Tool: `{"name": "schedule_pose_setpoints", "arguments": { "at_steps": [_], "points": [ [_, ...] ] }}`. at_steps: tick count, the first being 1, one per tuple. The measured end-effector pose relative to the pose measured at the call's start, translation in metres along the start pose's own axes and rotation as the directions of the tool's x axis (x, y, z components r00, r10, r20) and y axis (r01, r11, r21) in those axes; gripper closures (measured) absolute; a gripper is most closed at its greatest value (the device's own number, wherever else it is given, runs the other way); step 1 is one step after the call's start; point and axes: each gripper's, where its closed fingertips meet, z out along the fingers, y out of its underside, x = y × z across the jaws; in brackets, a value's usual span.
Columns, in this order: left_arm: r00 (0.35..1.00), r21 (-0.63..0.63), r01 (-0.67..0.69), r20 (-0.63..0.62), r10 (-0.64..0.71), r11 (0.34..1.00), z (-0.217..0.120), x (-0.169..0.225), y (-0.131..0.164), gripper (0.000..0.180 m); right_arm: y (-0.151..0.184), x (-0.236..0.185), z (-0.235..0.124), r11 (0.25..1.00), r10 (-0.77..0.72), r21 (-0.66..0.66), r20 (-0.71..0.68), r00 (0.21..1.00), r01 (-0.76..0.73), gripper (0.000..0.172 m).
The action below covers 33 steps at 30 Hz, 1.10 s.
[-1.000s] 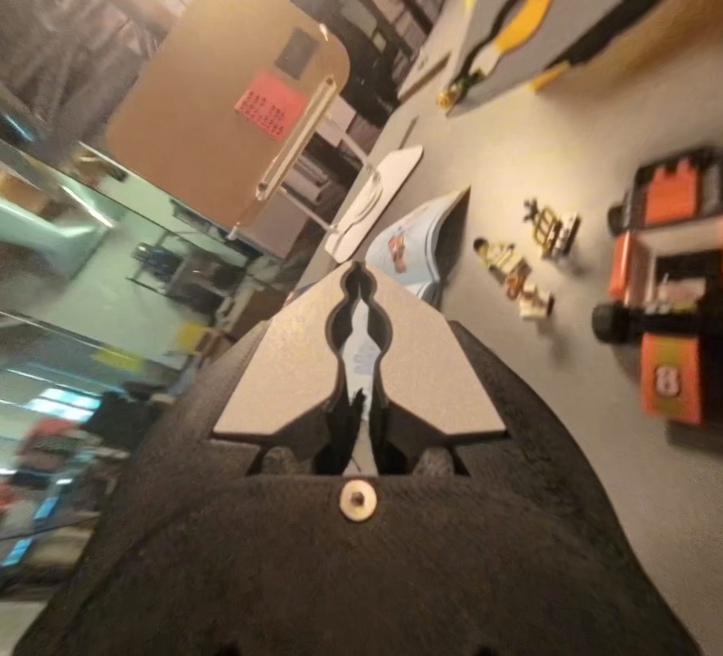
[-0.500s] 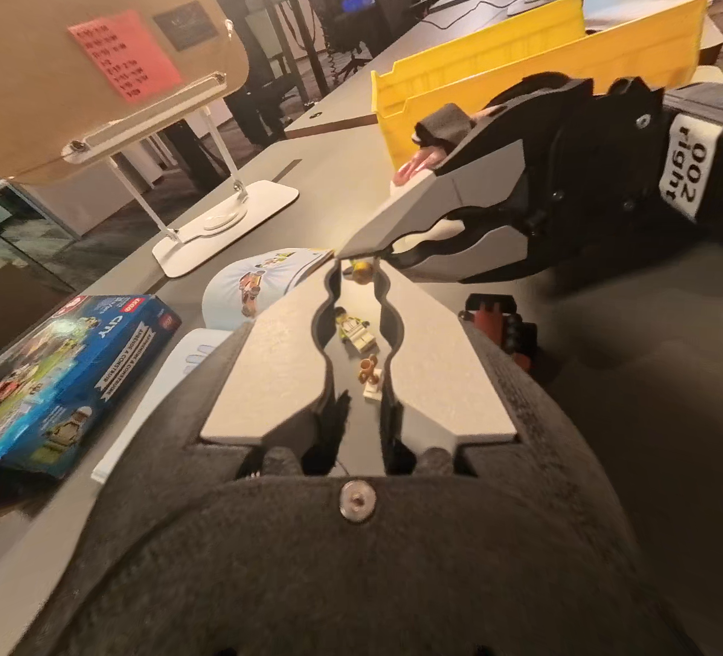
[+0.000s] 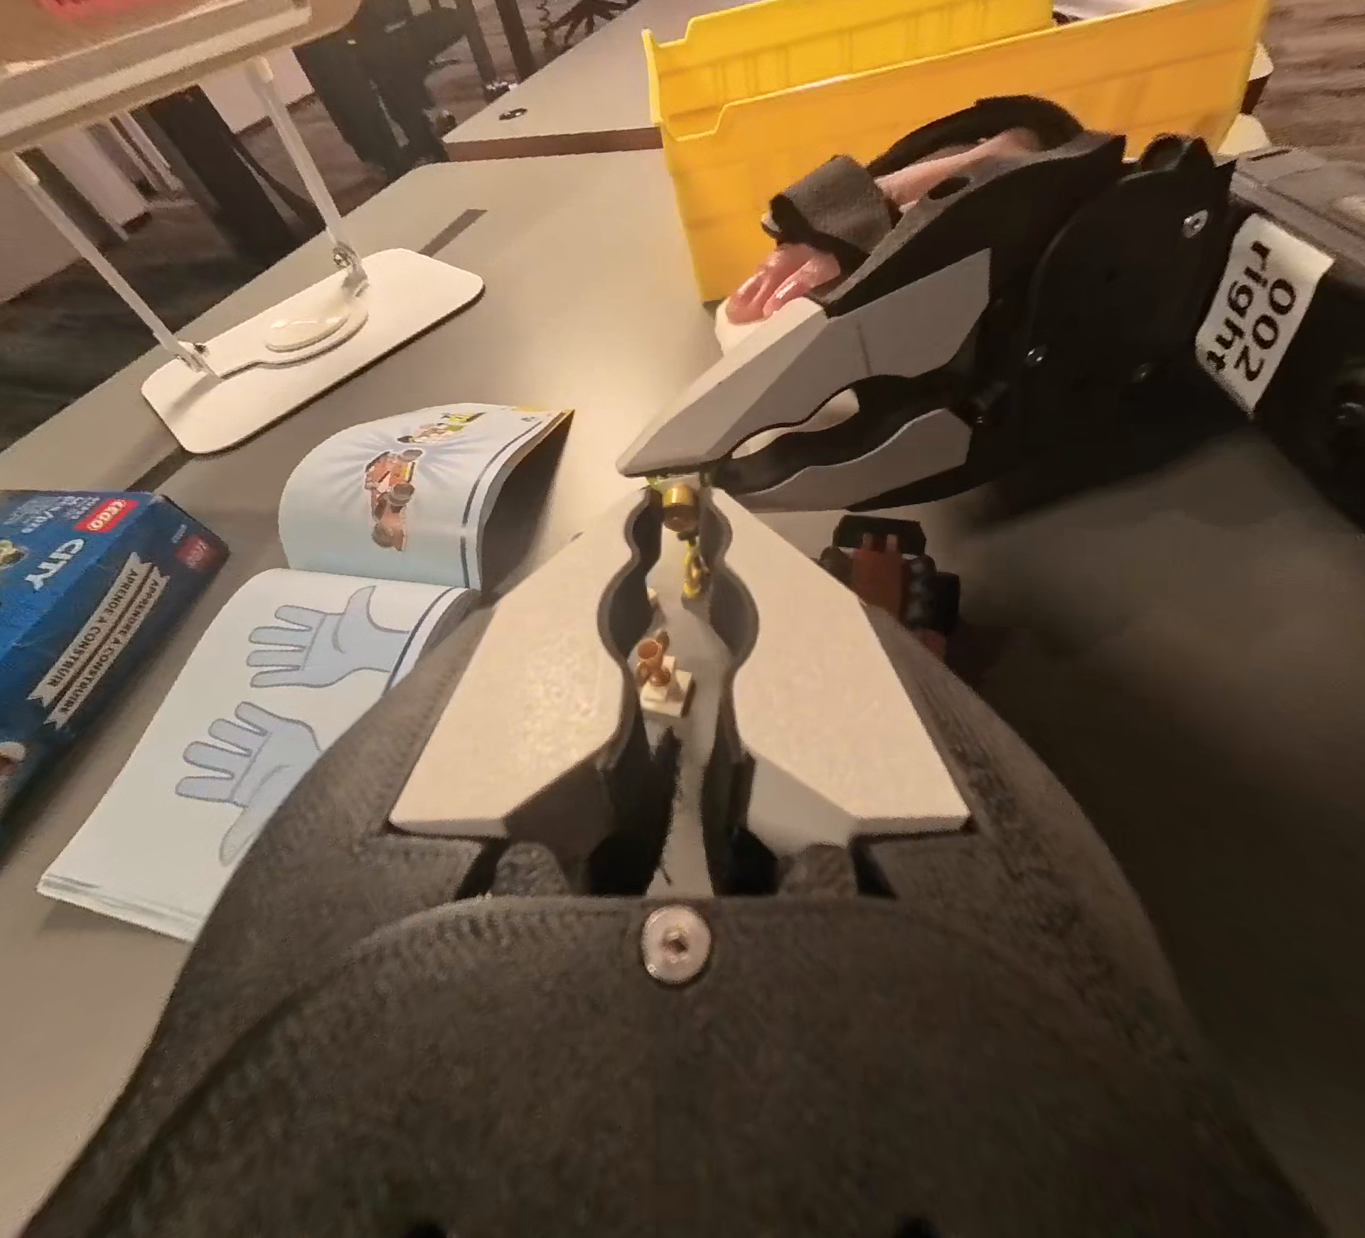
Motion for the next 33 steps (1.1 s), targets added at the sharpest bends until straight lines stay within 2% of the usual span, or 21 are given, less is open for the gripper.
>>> {"name": "schedule_pose_setpoints", "arguments": {
  "at_steps": [4, 5, 6, 7, 8, 9, 12, 17, 22, 25, 33],
  "points": [
    [1.0, -0.019, -0.015, -0.011, 0.015, 1.0, 0.001, 0.002, 0.005, 0.172, 0.001, -0.005, 0.0, 1.0, 0.018, -0.002, 0.019, 1.0, -0.018, 0.165],
    [1.0, -0.027, -0.017, -0.005, 0.016, 0.999, 0.0, 0.0, 0.006, 0.172, 0.014, -0.003, 0.0, 0.997, 0.017, -0.075, 0.005, 1.0, -0.017, 0.166],
    [0.997, -0.059, -0.032, 0.075, 0.036, 0.998, -0.009, -0.015, 0.014, 0.172, 0.06, 0.004, -0.005, 0.965, 0.003, -0.263, -0.023, 1.0, -0.009, 0.165],
    [0.99, -0.042, -0.003, 0.139, 0.008, 0.999, -0.025, -0.034, 0.017, 0.172, 0.089, 0.016, -0.016, 0.95, 0.079, -0.296, -0.083, 0.993, -0.1, 0.165],
    [0.986, 0.026, 0.113, 0.123, -0.116, 0.993, -0.038, -0.042, 0.015, 0.172, 0.097, 0.025, -0.023, 0.927, 0.234, -0.271, -0.127, 0.964, -0.261, 0.165],
    [0.976, 0.085, 0.178, 0.115, -0.187, 0.98, -0.043, -0.046, 0.011, 0.173, 0.091, 0.03, -0.024, 0.911, 0.32, -0.228, -0.137, 0.938, -0.344, 0.165],
    [0.984, 0.033, 0.052, 0.166, -0.057, 0.998, -0.026, -0.039, 0.013, 0.171, 0.068, 0.014, -0.009, 0.96, 0.165, -0.215, -0.085, 0.983, -0.18, 0.165],
    [0.976, -0.029, 0.047, 0.215, -0.04, 0.998, -0.026, -0.049, 0.029, 0.171, 0.062, 0.007, -0.005, 0.97, 0.18, -0.149, -0.094, 0.979, -0.192, 0.165],
    [0.949, -0.234, 0.042, 0.313, 0.035, 0.971, -0.037, -0.068, 0.057, 0.171, 0.058, -0.002, -0.001, 0.972, 0.187, -0.132, -0.059, 0.981, -0.193, 0.165],
    [0.945, -0.331, 0.11, 0.328, 0.005, 0.937, -0.044, -0.074, 0.076, 0.171, 0.057, -0.003, -0.001, 0.971, 0.2, -0.124, -0.055, 0.978, -0.205, 0.165],
    [0.958, -0.407, 0.184, 0.278, -0.07, 0.895, -0.042, -0.066, 0.095, 0.171, 0.059, -0.004, 0.001, 0.97, 0.202, -0.131, -0.05, 0.978, -0.207, 0.165]
  ]
}}
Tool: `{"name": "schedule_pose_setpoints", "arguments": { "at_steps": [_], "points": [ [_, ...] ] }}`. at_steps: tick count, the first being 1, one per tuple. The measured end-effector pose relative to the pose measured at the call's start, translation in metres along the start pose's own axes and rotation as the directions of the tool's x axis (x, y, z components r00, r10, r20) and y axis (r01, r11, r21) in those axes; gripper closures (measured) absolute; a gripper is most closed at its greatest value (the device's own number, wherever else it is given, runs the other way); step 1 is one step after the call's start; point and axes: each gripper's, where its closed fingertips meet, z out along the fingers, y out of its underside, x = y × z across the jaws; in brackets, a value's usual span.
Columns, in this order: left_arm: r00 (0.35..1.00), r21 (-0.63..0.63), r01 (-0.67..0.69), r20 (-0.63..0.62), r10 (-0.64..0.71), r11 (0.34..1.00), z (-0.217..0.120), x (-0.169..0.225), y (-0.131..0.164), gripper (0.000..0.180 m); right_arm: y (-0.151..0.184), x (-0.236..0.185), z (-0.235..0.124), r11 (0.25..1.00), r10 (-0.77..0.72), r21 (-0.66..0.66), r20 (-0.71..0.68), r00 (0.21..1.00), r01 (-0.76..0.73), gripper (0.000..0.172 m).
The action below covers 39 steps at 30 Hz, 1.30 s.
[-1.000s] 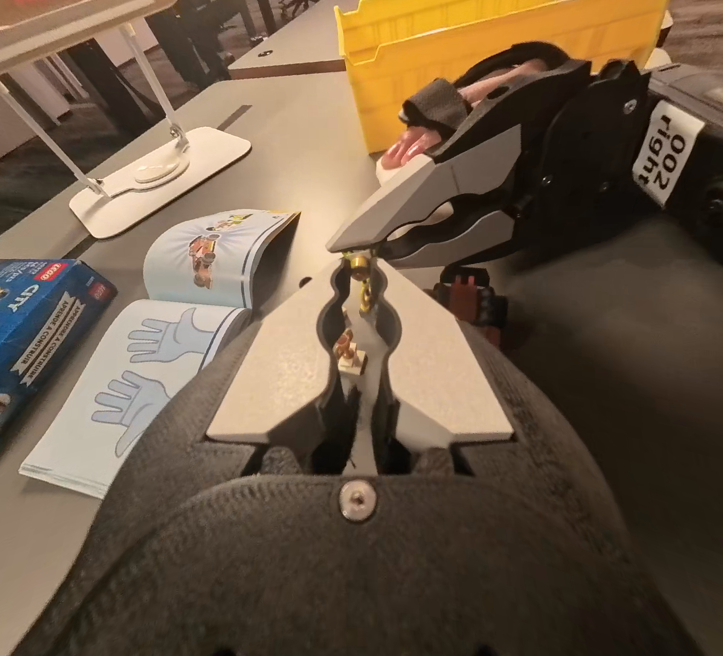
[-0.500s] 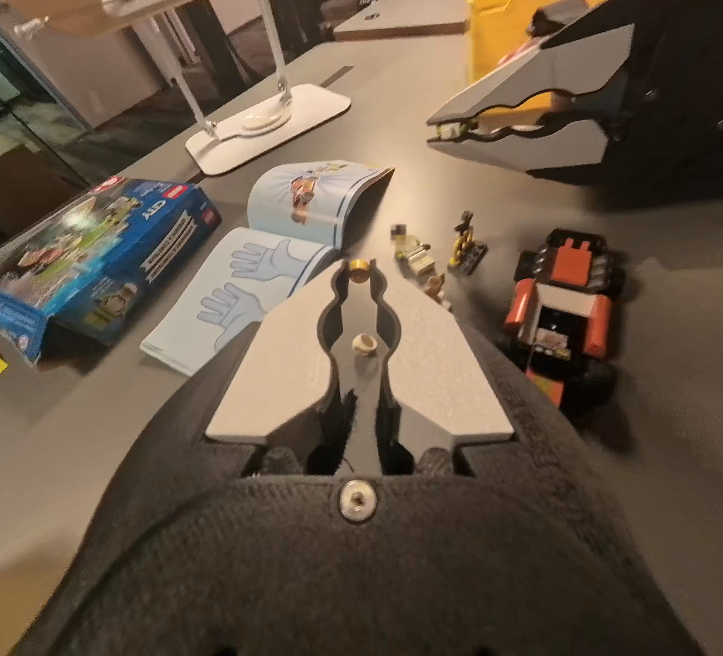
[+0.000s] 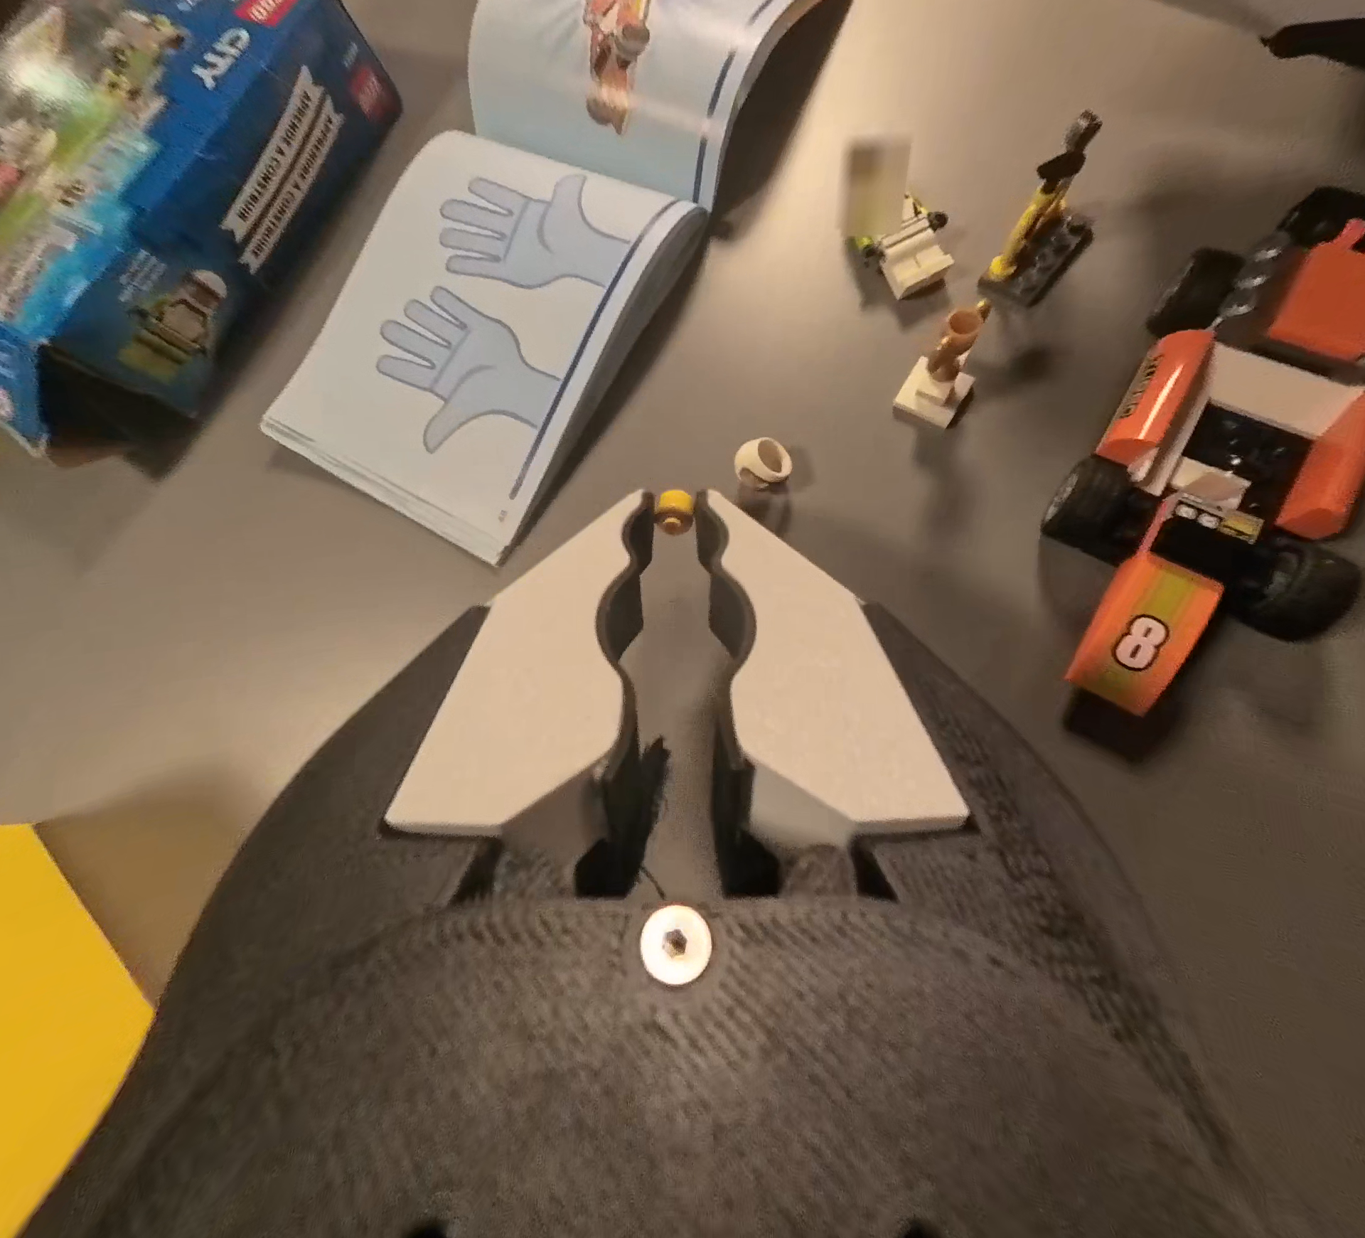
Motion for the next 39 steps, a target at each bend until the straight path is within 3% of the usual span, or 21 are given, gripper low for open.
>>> {"name": "schedule_pose_setpoints", "arguments": {
  "at_steps": [9, 12, 15, 18, 23, 27, 31, 34, 36, 39],
  "points": [
    [0.989, -0.084, 0.117, -0.084, -0.124, 0.99, 0.005, 0.006, 0.013, 0.123, -0.001, 0.003, 0.001, 1.0, -0.013, -0.008, -0.01, 1.0, 0.013, 0.165],
    [0.991, -0.053, 0.111, -0.064, -0.114, 0.992, 0.002, 0.003, 0.006, 0.118, -0.004, 0.011, 0.001, 1.0, 0.018, 0.0, -0.03, 0.999, -0.018, 0.165],
    [0.996, 0.041, 0.088, -0.034, -0.087, 0.995, -0.003, 0.001, -0.011, 0.115, -0.017, 0.016, 0.001, 0.987, 0.158, 0.039, 0.0, 0.987, -0.158, 0.166],
    [1.0, 0.204, 0.025, -0.006, -0.024, 0.979, -0.013, 0.007, -0.04, 0.115, -0.032, 0.022, 0.001, 0.916, 0.384, 0.091, 0.081, 0.92, -0.39, 0.165],
    [0.995, 0.47, -0.05, -0.048, 0.082, 0.881, -0.033, 0.045, -0.083, 0.121, -0.061, 0.045, -0.007, 0.668, 0.681, 0.195, 0.227, 0.696, -0.718, 0.165],
    [0.989, 0.589, -0.008, -0.117, 0.095, 0.808, -0.046, 0.068, -0.101, 0.132, -0.078, 0.063, -0.017, 0.318, 0.82, 0.226, 0.422, 0.387, -0.921, 0.165],
    [0.952, 0.621, 0.181, -0.306, 0.024, 0.763, -0.054, 0.087, -0.115, 0.137, -0.083, 0.076, -0.025, -0.027, 0.794, 0.169, 0.602, 0.082, -0.985, 0.165],
    [0.915, 0.617, 0.279, -0.404, -0.007, 0.736, -0.058, 0.096, -0.122, 0.14, -0.091, 0.08, -0.031, -0.278, 0.636, 0.011, 0.751, -0.176, -0.961, 0.166],
    [0.9, 0.618, 0.318, -0.434, -0.026, 0.719, -0.059, 0.097, -0.125, 0.143, -0.095, 0.078, -0.032, -0.361, 0.537, -0.092, 0.793, -0.288, -0.928, 0.166],
    [0.871, 0.616, 0.387, -0.489, -0.052, 0.686, -0.064, 0.097, -0.128, 0.149, -0.103, 0.067, -0.031, -0.351, 0.487, -0.176, 0.804, -0.34, -0.92, 0.166]
  ]
}}
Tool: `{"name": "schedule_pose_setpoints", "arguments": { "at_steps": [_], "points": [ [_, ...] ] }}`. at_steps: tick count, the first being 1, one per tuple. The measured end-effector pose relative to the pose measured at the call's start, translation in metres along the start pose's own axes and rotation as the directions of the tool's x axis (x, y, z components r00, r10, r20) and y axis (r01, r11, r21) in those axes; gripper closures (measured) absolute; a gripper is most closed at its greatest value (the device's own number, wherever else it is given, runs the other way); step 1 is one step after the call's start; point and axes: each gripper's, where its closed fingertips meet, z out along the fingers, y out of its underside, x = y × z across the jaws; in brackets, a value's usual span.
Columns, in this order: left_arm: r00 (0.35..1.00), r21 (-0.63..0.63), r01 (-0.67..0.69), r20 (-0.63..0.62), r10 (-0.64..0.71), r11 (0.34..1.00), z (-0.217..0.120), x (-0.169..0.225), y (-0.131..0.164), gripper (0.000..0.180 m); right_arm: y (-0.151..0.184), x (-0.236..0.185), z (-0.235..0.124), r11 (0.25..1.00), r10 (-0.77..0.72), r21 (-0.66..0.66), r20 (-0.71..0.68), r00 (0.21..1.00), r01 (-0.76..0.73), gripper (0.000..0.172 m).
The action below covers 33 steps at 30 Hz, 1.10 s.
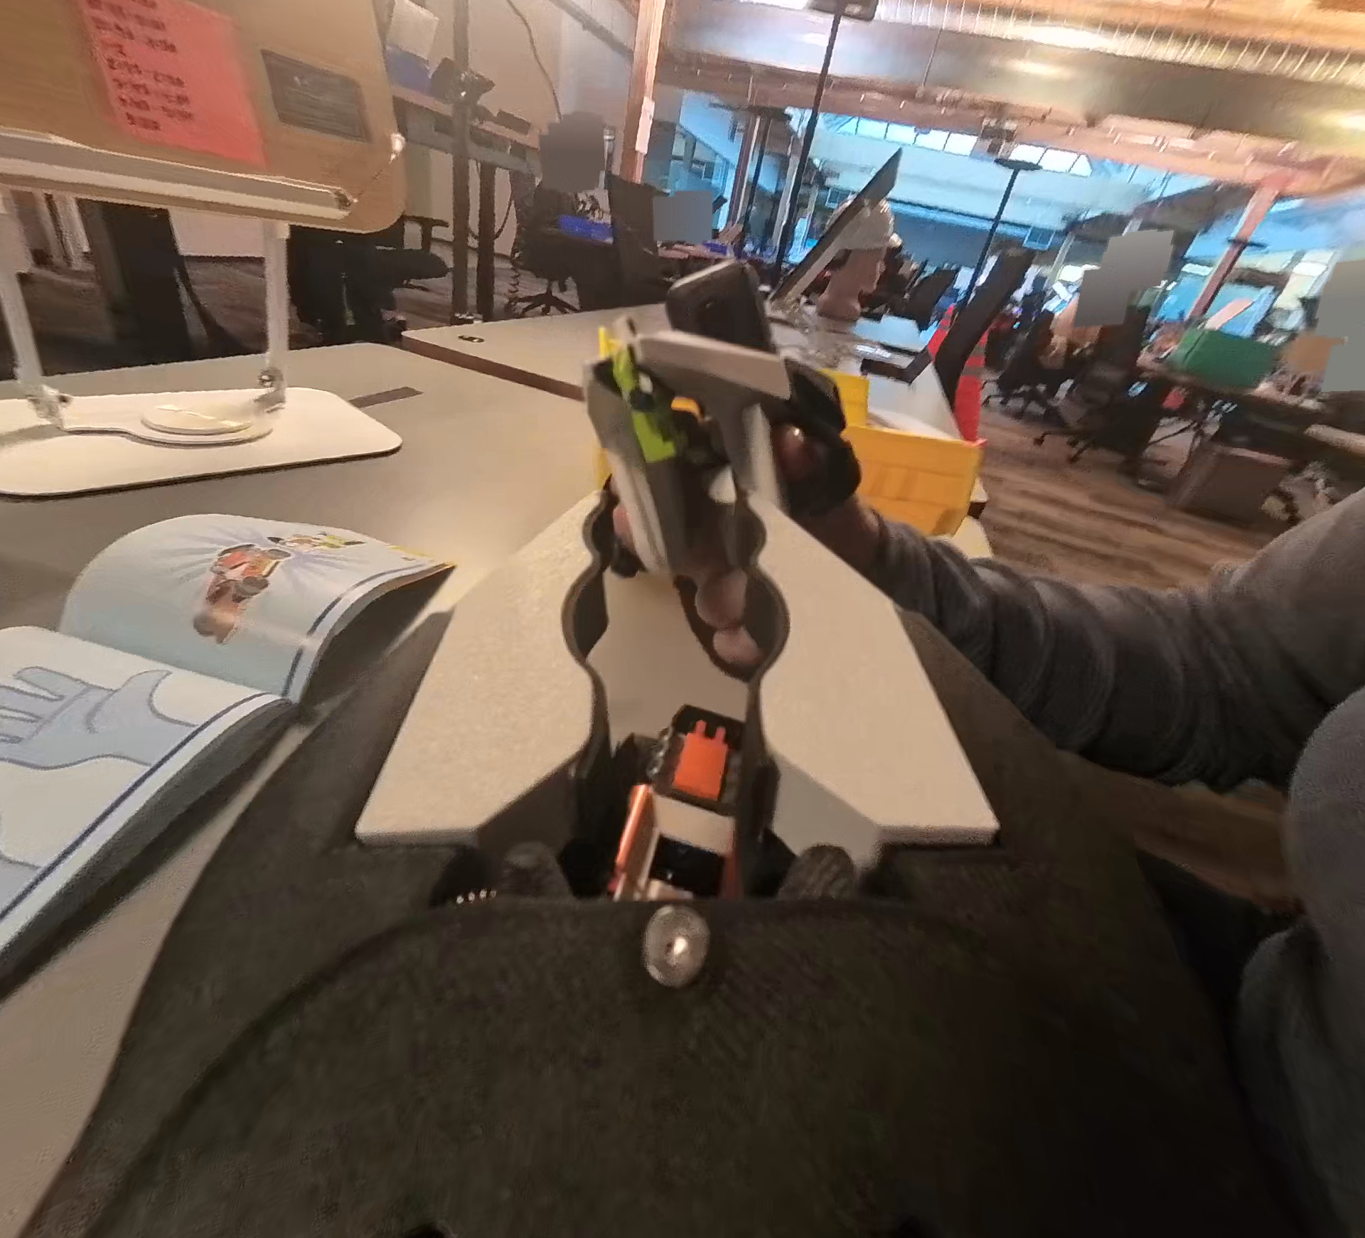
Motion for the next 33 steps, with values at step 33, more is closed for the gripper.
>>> {"name": "schedule_pose_setpoints", "arguments": {
  "at_steps": [33],
  "points": [
    [0.975, -0.11, 0.175, -0.119, -0.188, 0.978, -0.009, -0.005, 0.011, 0.174, 0.024, 0.004, -0.012, 0.949, -0.203, -0.253, -0.038, 0.978, 0.187, 0.16]
  ]
}}
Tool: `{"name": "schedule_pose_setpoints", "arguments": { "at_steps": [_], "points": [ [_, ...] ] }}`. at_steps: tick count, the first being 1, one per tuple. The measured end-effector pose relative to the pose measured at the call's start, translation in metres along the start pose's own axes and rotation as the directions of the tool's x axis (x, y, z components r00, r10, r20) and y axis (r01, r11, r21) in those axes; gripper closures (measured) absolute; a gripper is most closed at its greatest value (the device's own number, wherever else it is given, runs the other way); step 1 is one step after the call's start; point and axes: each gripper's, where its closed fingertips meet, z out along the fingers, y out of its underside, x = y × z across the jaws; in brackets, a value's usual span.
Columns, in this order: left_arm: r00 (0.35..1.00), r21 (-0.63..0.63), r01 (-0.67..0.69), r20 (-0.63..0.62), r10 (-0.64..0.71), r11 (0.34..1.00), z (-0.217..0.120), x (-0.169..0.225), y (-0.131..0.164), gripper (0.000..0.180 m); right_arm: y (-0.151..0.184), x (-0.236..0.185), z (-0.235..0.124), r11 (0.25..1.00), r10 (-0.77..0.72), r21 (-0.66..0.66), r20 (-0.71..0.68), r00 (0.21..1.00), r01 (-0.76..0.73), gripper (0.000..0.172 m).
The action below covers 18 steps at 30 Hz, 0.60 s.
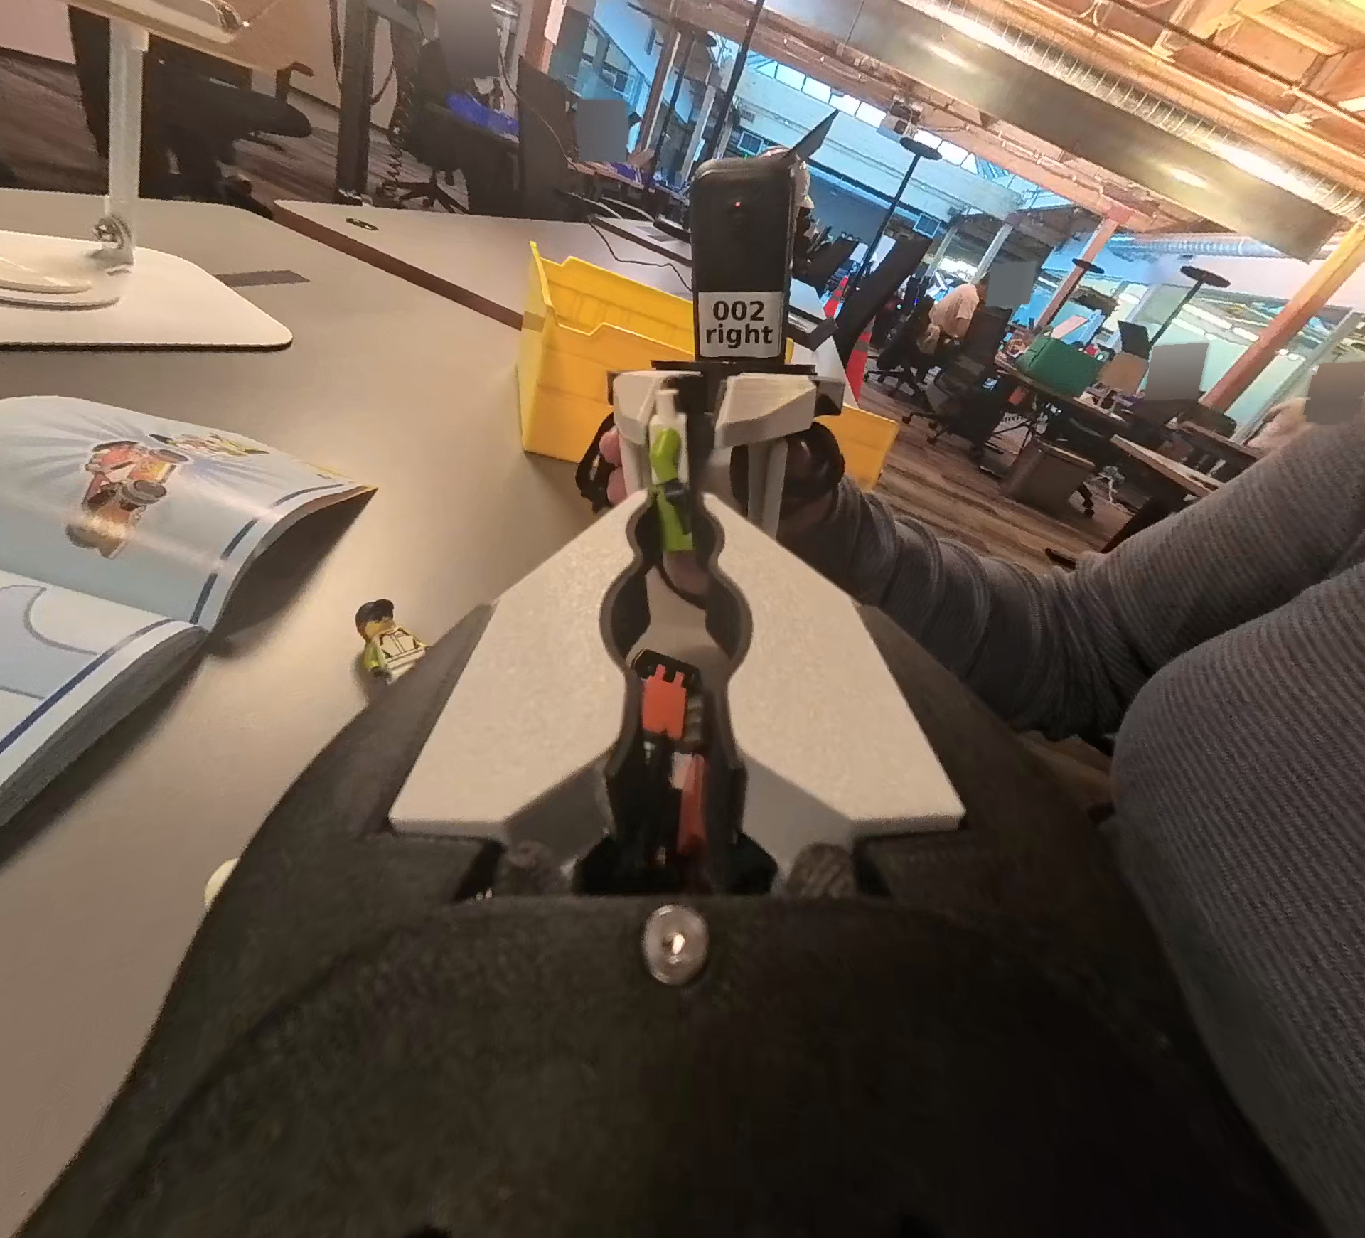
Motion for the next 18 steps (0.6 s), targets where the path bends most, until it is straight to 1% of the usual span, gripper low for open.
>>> {"name": "schedule_pose_setpoints", "arguments": {
  "at_steps": [3, 6, 8, 13, 16, 18],
  "points": [
    [1.0, -0.017, -0.017, 0.011, 0.018, 1.0, 0.0, -0.001, 0.002, 0.174, -0.003, 0.004, -0.003, 1.0, -0.019, 0.012, -0.03, 0.999, 0.02, 0.161],
    [0.997, -0.028, -0.042, 0.056, 0.044, 0.999, -0.003, -0.008, 0.001, 0.174, -0.006, 0.013, -0.008, 0.998, -0.052, 0.027, -0.089, 0.995, 0.054, 0.161],
    [0.997, -0.029, -0.047, 0.068, 0.048, 0.998, -0.006, -0.01, -0.001, 0.174, -0.003, 0.015, -0.008, 0.997, -0.076, 0.0, -0.107, 0.991, 0.077, 0.161],
    [0.996, -0.107, -0.072, 0.049, 0.077, 0.992, -0.003, -0.007, 0.011, 0.174, 0.011, 0.005, 0.002, 0.996, -0.063, -0.064, -0.037, 0.997, 0.061, 0.155],
    [0.997, -0.141, -0.073, 0.025, 0.078, 0.987, 0.0, -0.003, 0.018, 0.174, 0.017, 0.002, 0.004, 0.995, -0.047, -0.094, -0.01, 0.999, 0.046, 0.162],
    [0.997, -0.155, -0.068, 0.016, 0.071, 0.986, 0.001, -0.001, 0.02, 0.174, 0.018, 0.001, 0.004, 0.994, -0.037, -0.098, 0.005, 0.999, 0.037, 0.163]
  ]
}}
